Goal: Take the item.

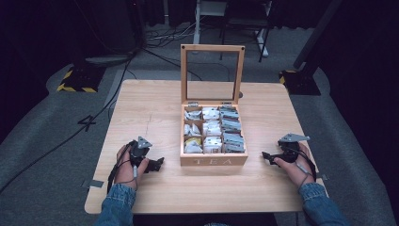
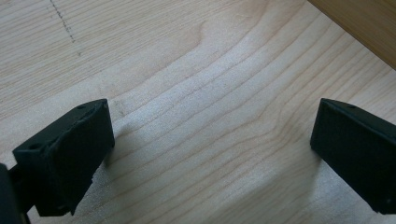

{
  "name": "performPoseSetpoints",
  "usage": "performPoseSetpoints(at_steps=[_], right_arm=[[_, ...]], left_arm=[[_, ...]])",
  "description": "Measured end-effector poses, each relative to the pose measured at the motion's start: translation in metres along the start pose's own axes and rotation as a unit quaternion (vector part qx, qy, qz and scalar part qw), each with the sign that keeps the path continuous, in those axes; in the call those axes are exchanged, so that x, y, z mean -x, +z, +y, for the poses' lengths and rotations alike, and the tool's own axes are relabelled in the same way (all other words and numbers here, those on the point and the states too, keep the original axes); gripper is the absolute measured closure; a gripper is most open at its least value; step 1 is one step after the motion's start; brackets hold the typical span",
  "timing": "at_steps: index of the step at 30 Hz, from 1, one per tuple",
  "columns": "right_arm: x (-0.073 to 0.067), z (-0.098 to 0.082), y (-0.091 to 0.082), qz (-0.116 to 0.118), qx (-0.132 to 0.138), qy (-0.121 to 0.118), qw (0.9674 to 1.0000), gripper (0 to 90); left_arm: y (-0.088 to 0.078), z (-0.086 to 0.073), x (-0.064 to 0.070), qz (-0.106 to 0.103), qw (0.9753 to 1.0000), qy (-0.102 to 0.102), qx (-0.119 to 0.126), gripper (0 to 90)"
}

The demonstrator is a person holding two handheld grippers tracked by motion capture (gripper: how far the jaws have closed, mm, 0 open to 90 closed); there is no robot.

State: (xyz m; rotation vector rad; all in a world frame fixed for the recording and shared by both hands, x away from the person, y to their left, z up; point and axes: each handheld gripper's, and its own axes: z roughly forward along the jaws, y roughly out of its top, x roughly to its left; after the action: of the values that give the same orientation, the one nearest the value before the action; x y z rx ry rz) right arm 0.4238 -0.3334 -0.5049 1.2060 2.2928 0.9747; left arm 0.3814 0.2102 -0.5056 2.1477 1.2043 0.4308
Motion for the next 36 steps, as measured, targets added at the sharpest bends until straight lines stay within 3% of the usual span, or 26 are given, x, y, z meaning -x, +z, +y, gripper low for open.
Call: performPoseSetpoints(at_steps=[15,23,28,30,36], right_arm=[[-0.002,0.002,0.002,0.002,0.001,-0.001,1.0000,7.2],[-0.002,0.001,0.000,-0.004,0.012,0.004,0.9999,17.8],[-0.004,0.003,-0.003,0.000,0.012,0.006,0.9999,34.5],[-0.005,0.005,-0.005,0.013,0.013,0.017,0.9997,35.5],[-0.010,0.013,-0.018,0.030,0.038,0.023,0.9986,35.7]], left_arm=[[0.000,0.000,0.000,0.000,1.0000,0.000,0.000,0.1],[0.001,0.001,0.000,0.000,1.0000,0.001,0.001,0.1],[0.001,0.001,0.000,0.000,1.0000,-0.001,-0.001,0.1],[0.001,0.001,0.000,0.000,1.0000,-0.001,-0.001,0.1],[0.001,0.002,0.002,0.008,0.9999,-0.008,0.001,0.1]])
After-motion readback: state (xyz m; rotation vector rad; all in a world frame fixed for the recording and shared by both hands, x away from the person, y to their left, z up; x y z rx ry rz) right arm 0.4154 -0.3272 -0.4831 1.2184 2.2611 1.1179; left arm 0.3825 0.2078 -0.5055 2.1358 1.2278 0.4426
